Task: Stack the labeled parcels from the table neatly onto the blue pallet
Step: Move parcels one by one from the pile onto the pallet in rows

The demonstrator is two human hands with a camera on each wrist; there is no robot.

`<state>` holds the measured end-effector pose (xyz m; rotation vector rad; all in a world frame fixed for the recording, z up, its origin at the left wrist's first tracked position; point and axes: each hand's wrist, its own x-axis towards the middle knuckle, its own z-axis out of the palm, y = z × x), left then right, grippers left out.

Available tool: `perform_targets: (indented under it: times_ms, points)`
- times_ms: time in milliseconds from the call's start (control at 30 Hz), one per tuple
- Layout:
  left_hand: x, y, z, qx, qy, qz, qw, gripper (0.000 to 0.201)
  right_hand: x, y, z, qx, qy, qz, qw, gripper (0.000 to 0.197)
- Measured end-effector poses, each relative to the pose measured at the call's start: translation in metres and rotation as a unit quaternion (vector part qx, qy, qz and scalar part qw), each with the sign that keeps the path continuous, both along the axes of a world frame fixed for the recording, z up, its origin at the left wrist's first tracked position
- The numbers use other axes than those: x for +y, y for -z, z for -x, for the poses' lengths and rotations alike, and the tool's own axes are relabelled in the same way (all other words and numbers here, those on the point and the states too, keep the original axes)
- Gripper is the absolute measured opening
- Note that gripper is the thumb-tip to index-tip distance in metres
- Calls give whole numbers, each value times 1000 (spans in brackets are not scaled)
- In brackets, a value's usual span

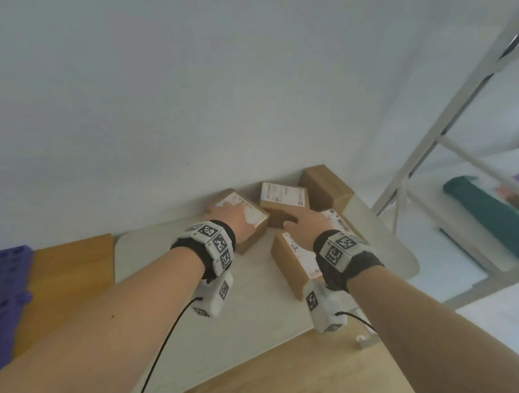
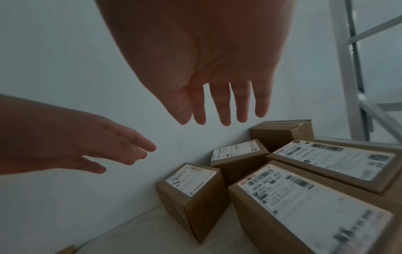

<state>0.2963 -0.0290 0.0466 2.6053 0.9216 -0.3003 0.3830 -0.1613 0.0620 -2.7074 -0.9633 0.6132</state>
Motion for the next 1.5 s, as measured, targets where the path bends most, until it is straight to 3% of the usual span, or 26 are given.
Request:
perform_targets:
  times_ms: [233,433,700,933,1233,1367,1500]
  points:
    - [52,25,-3,-21,-113,112,987,33,59,26,-30,16,-91,48,995,43]
    - [83,42,-12,-17,-216,158,963,49,106,48,-63,44,-148,42,987,45]
    - [106,69,-41,-25,-356,246,901,65,152,74,-106,83,-180,51,979,43]
    - [107,91,-59,-40,-418,316,851,61,171,98,-121,143,-155,44,977,54]
    - [111,109,-69,-71,-472,392,786,49,190,109,-122,168,-187,96,963,37]
    - [112,112,-65,-70,-476,396,782,40,193,113,-119,191,-195,108,956,30]
    - [111,117,-58,-74,-483,399,776,52,190,116,-114,238,-163,106,952,23]
